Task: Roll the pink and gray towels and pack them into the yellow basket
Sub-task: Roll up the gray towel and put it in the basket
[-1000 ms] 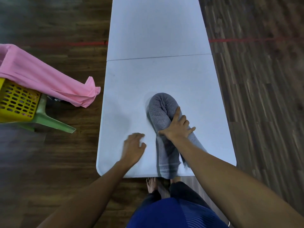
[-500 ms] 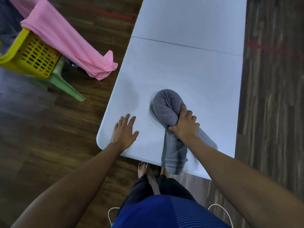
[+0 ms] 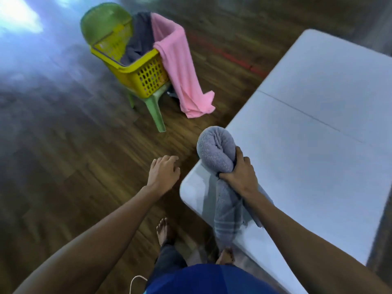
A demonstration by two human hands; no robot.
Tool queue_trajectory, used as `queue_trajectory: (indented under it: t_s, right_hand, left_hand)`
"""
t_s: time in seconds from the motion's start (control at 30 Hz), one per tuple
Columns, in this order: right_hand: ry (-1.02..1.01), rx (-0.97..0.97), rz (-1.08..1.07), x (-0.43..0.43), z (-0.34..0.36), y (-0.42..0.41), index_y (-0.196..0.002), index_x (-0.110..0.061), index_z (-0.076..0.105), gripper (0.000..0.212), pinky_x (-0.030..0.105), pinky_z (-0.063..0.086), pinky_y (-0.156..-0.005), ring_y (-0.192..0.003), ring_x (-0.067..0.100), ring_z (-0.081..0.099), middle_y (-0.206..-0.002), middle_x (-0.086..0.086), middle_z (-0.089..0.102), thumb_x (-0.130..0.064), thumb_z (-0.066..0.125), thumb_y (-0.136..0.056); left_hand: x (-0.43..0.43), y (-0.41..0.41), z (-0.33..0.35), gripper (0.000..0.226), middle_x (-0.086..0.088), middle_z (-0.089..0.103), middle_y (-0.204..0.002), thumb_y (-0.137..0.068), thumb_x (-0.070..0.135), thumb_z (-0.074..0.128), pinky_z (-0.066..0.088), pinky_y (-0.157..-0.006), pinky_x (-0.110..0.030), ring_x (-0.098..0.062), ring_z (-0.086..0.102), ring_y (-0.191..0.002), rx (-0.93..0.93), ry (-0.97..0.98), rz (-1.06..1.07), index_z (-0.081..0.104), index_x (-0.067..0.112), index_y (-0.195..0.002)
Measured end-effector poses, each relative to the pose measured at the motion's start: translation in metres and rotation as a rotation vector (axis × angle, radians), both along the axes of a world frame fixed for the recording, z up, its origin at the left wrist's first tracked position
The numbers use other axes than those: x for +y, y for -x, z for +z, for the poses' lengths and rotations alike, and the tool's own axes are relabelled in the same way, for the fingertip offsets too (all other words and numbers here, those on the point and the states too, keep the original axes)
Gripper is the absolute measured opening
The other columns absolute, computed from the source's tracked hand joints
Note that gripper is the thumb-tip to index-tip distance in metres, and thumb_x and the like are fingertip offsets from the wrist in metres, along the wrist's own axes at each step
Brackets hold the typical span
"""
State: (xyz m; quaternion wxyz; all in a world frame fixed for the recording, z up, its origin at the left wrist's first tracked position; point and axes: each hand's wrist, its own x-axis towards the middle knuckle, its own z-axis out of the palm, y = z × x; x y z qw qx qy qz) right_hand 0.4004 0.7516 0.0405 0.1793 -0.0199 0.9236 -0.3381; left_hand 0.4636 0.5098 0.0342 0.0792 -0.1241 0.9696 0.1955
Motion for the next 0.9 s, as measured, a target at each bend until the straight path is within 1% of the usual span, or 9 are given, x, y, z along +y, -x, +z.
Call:
queue_trajectory:
  t_s: [0.07, 0.17, 0.27, 0.37, 0.43, 0.53, 0.63, 0.8, 0.9]
  right_hand:
    - [0.034, 0.014, 0.058, -0.044, 0.006, 0.007, -0.142, -0.037, 0.023, 0.103, 0.048, 0.054, -0.088, -0.106, 0.024, 0.057, -0.125, 0.002, 0.054, -0.066, 0.068, -0.053]
    - [0.083, 0.060, 0.100, -0.115, 0.014, 0.019, -0.143, -0.037, 0.023, 0.103, 0.048, 0.054, -0.087, -0.105, 0.024, 0.057, -0.123, 0.003, 0.054, -0.061, 0.070, -0.054]
    - [0.130, 0.083, 0.093, -0.185, 0.025, 0.032, -0.142, -0.040, 0.024, 0.103, 0.050, 0.053, -0.087, -0.105, 0.026, 0.056, -0.119, 0.003, 0.053, -0.057, 0.072, -0.053]
    - [0.174, 0.095, 0.050, -0.247, 0.036, 0.044, -0.140, -0.042, 0.027, 0.102, 0.047, 0.052, -0.085, -0.103, 0.027, 0.056, -0.115, 0.004, 0.052, -0.050, 0.075, -0.050]
    - [0.197, 0.109, 0.026, -0.282, 0.042, 0.055, -0.138, -0.042, 0.030, 0.100, 0.044, 0.051, -0.083, -0.102, 0.026, 0.056, -0.112, 0.003, 0.051, -0.047, 0.077, -0.051]
    - [0.244, 0.128, 0.009, -0.327, 0.048, 0.076, -0.138, -0.046, 0.028, 0.101, 0.041, 0.050, -0.080, -0.099, 0.021, 0.053, -0.109, 0.000, 0.051, -0.044, 0.080, -0.051]
    - [0.269, 0.154, -0.012, -0.364, 0.052, 0.108, -0.139, -0.048, 0.030, 0.101, 0.036, 0.047, -0.077, -0.094, 0.017, 0.053, -0.106, -0.003, 0.052, -0.041, 0.081, -0.052]
    - [0.261, 0.197, -0.031, -0.423, 0.049, 0.195, -0.131, -0.041, 0.039, 0.094, 0.039, 0.053, -0.075, -0.088, 0.017, 0.061, -0.099, -0.005, 0.061, -0.046, 0.079, -0.046]
    - [0.281, 0.214, -0.049, -0.459, 0.050, 0.258, -0.132, -0.038, 0.040, 0.095, 0.032, 0.051, -0.070, -0.087, 0.014, 0.062, -0.098, -0.007, 0.064, -0.043, 0.080, -0.046]
  left_hand:
    - [-0.041, 0.000, 0.009, 0.038, -0.003, 0.060, -0.126, -0.091, 0.025, 0.054, 0.033, -0.109, -0.041, -0.023, 0.051, -0.122, 0.033, -0.004, 0.068, 0.057, 0.019, -0.129]
    - [-0.107, 0.006, 0.022, 0.035, -0.003, 0.062, -0.120, -0.091, 0.025, 0.055, 0.036, -0.106, -0.041, -0.024, 0.054, -0.117, 0.064, 0.004, 0.133, 0.059, 0.018, -0.126]
    - [-0.173, 0.018, 0.036, 0.034, -0.004, 0.063, -0.116, -0.091, 0.025, 0.055, 0.039, -0.102, -0.041, -0.025, 0.056, -0.113, 0.085, 0.006, 0.159, 0.061, 0.018, -0.123]
    - [-0.230, 0.032, 0.052, 0.032, -0.002, 0.063, -0.115, -0.089, 0.024, 0.054, 0.041, -0.099, -0.040, -0.024, 0.056, -0.111, 0.099, 0.005, 0.156, 0.062, 0.020, -0.120]
    - [-0.264, 0.044, 0.060, 0.030, -0.001, 0.063, -0.113, -0.089, 0.025, 0.054, 0.042, -0.097, -0.040, -0.023, 0.056, -0.110, 0.105, 0.002, 0.159, 0.063, 0.021, -0.118]
    - [-0.309, 0.066, 0.064, 0.026, 0.001, 0.064, -0.109, -0.090, 0.027, 0.053, 0.044, -0.094, -0.040, -0.022, 0.056, -0.108, 0.123, -0.011, 0.174, 0.063, 0.023, -0.113]
    - [-0.345, 0.102, 0.064, 0.025, 0.002, 0.064, -0.108, -0.089, 0.027, 0.054, 0.046, -0.092, -0.040, -0.022, 0.057, -0.107, 0.142, -0.037, 0.188, 0.064, 0.025, -0.112]
    - [-0.404, 0.190, 0.063, 0.025, 0.002, 0.064, -0.110, -0.089, 0.029, 0.055, 0.045, -0.093, -0.039, -0.022, 0.056, -0.109, 0.167, -0.033, 0.167, 0.065, 0.026, -0.112]
    - [-0.439, 0.258, 0.066, 0.023, 0.001, 0.064, -0.109, -0.089, 0.028, 0.055, 0.045, -0.091, -0.039, -0.023, 0.057, -0.108, 0.166, -0.036, 0.140, 0.066, 0.025, -0.109]
